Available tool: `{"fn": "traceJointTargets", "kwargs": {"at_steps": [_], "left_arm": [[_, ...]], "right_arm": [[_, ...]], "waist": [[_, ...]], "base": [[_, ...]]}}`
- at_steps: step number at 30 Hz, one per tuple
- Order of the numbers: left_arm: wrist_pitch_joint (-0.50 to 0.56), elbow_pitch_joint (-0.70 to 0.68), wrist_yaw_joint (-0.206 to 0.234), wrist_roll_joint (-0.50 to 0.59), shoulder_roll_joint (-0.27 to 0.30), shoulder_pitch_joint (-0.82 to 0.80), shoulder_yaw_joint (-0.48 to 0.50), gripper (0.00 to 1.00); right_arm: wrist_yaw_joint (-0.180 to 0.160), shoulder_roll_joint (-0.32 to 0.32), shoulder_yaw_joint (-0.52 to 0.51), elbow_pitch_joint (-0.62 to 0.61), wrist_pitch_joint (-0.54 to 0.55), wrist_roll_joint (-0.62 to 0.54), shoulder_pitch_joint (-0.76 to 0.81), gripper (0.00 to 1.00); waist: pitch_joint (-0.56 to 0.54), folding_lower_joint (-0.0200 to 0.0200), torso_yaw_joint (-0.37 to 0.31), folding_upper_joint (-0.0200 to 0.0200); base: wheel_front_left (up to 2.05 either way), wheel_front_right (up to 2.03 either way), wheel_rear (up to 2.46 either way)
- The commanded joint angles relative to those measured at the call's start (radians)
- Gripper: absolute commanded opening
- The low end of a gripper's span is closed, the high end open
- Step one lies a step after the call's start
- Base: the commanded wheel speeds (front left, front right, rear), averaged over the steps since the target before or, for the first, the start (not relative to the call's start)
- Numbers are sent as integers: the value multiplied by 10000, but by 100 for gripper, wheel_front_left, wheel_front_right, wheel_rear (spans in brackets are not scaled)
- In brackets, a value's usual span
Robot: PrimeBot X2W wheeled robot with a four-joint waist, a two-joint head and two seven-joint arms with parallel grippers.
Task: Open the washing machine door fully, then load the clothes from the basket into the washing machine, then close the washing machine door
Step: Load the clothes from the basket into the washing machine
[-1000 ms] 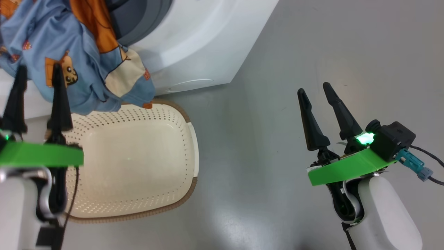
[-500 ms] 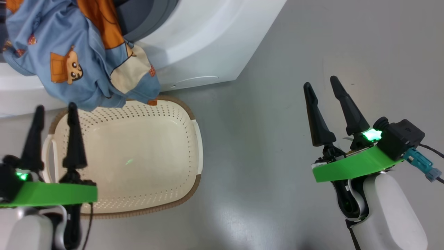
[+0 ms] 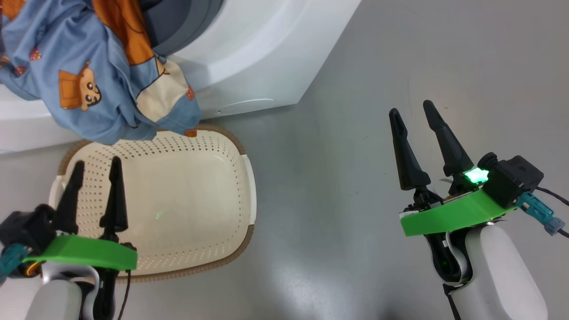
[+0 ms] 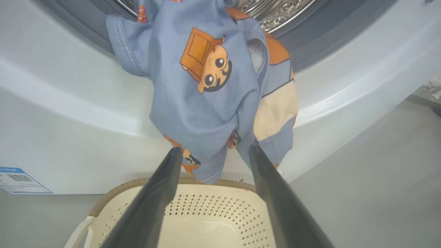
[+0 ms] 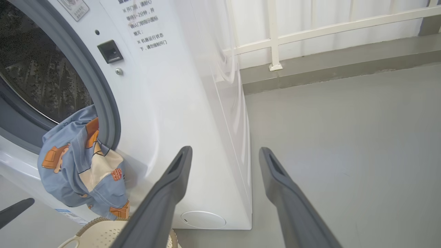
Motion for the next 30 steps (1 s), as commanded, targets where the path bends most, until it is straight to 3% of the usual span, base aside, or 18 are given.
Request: {"fn": "traceJointTargets", "kwargs": {"at_steps": [1, 15, 30], "left_arm": [[137, 130, -33, -158, 327, -288, 171, 100], [266, 3385, -110, -895, 951, -3178, -1365, 100], [-60, 6067, -112, -1742, 957, -5765, -2684, 100]], "right_arm": [[16, 53, 254, -223, -48, -75, 274, 100], [16, 53, 448, -157, -48, 16, 108, 100], [16, 53, 492, -165, -48, 115, 31, 100]], "waist": [[22, 0, -20, -1], [178, 0, -277, -1], [406, 0, -581, -1]], "base": [[0, 0, 0], [0, 0, 0], [0, 0, 0]]}}
